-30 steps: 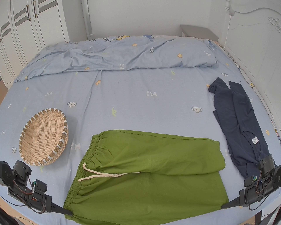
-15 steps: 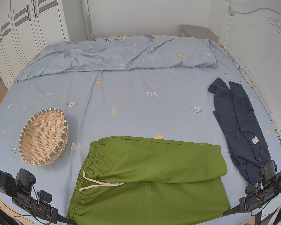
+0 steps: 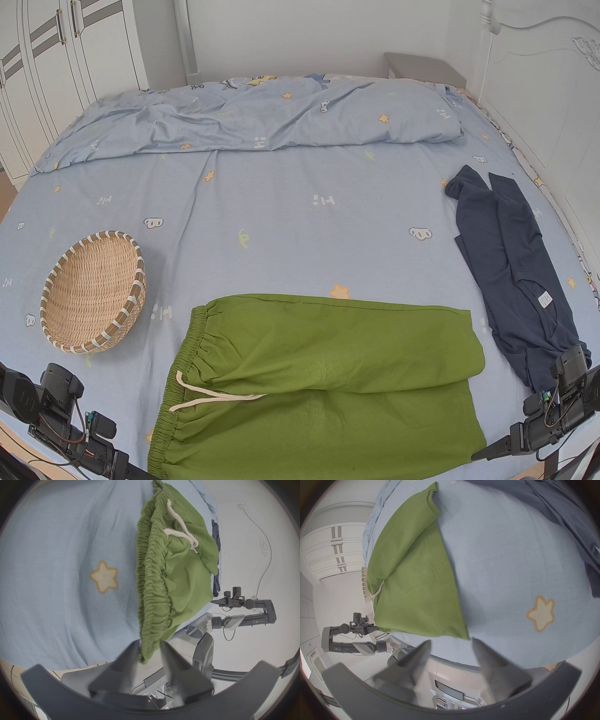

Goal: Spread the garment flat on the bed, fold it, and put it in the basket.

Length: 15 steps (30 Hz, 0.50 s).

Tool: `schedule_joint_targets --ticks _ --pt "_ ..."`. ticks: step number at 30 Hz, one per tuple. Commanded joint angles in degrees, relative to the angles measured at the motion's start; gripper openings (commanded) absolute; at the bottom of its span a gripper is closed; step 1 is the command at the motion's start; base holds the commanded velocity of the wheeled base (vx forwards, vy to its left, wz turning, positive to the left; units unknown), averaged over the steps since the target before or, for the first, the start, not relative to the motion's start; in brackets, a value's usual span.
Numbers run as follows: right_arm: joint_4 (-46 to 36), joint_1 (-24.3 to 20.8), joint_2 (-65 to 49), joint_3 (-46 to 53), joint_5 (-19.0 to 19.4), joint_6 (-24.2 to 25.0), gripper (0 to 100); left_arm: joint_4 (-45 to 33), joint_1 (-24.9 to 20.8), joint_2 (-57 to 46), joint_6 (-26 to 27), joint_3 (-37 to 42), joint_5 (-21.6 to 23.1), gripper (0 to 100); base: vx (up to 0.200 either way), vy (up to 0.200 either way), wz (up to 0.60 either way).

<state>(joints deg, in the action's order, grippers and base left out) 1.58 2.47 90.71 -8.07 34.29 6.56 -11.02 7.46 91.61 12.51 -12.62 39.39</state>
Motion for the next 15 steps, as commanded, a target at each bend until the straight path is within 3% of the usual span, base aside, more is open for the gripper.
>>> schedule_joint_targets --ticks 1,9,11,15 --pt "0.1 0.2 -0.4 0.2 0.1 -0.1 100 -0.2 0.4 -0.2 0.0 -0.3 0.3 100 0.000 0.000 0.00" --pt "-0.5 1.2 -9.1 -3.0 0.4 -0.4 100 -2.3 1.7 -6.4 -1.8 -4.5 0.7 100 0.000 0.000 0.00" --pt "-3.3 1.2 -15.0 -7.5 0.4 -0.2 100 -8.8 2.6 -9.9 -4.6 -12.4 1.0 100 0.000 0.000 0.00" --pt "-3.2 2.2 -15.9 -10.9 0.3 -0.2 100 -10.6 2.5 -10.0 -4.9 -18.8 1.1 100 0.000 0.000 0.00"
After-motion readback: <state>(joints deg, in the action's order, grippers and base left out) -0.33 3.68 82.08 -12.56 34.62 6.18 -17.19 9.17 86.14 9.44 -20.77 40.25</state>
